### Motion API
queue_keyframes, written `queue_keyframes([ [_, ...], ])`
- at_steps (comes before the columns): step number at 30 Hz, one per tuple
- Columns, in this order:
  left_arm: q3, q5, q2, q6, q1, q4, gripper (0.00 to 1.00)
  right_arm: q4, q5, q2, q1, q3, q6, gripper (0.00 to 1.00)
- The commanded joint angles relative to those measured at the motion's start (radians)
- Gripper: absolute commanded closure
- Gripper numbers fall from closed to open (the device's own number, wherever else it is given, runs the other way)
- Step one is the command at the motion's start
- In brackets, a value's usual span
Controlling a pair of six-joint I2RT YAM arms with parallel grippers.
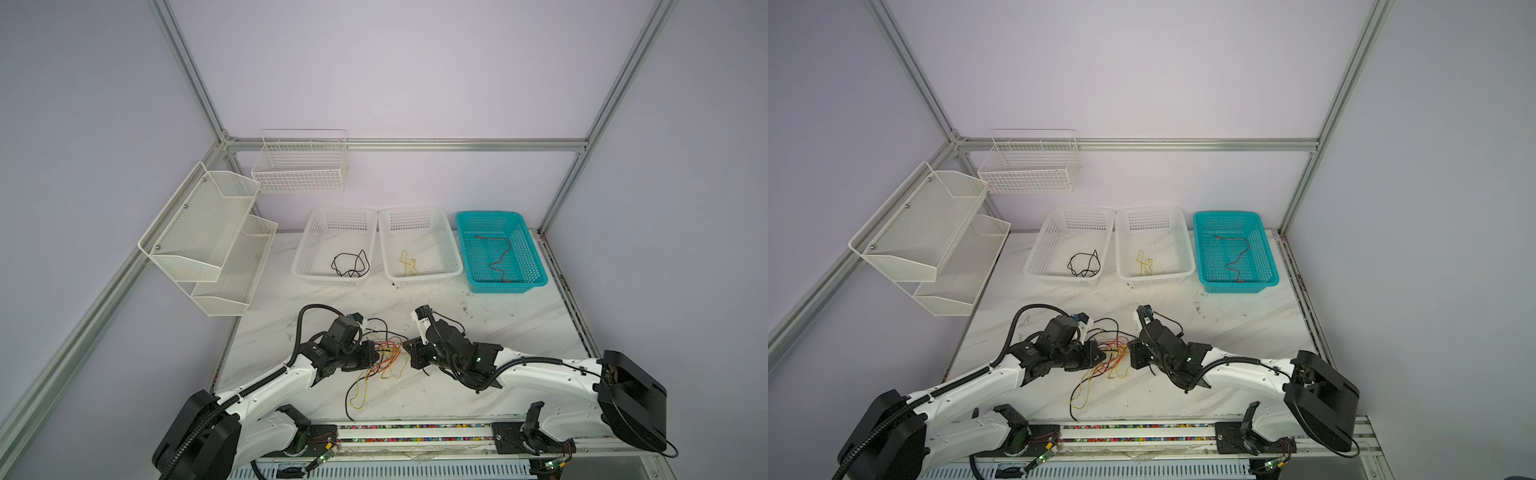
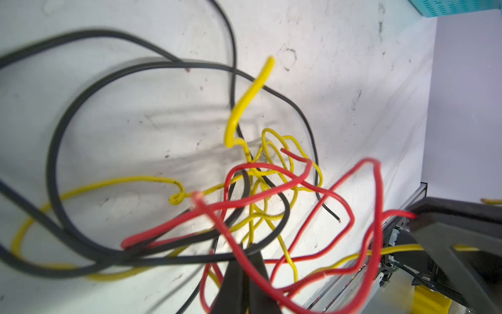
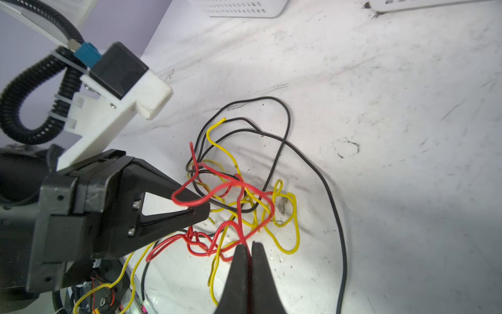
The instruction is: Untangle the cables
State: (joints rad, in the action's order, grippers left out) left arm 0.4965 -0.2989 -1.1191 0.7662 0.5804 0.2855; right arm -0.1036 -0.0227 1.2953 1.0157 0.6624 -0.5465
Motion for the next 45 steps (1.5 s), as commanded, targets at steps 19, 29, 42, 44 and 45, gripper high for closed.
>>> queue_keyframes([
  [19, 0.055, 0.108, 0.051, -0.018, -0.025, 0.074, 1.00, 0.365, -0.206, -0.420, -0.213, 0.102, 0.047, 1.00],
  [29, 0.054, 0.073, 0.076, 0.013, -0.025, -0.018, 1.00, 0.264, 0.038, -0.309, -0.213, 0.058, 0.082, 0.53],
  [42, 0.088, 0.136, 0.173, 0.004, -0.025, -0.019, 1.00, 0.200, 0.060, -0.284, -0.192, 0.055, 0.077, 0.40],
  [44, 0.103, 0.216, 0.208, -0.008, -0.027, 0.034, 1.00, 0.271, -0.048, -0.347, -0.192, 0.084, 0.083, 0.39],
  [45, 0.110, 0.254, 0.223, -0.011, -0.029, 0.057, 1.00, 0.295, -0.072, -0.375, -0.193, 0.097, 0.070, 0.39],
])
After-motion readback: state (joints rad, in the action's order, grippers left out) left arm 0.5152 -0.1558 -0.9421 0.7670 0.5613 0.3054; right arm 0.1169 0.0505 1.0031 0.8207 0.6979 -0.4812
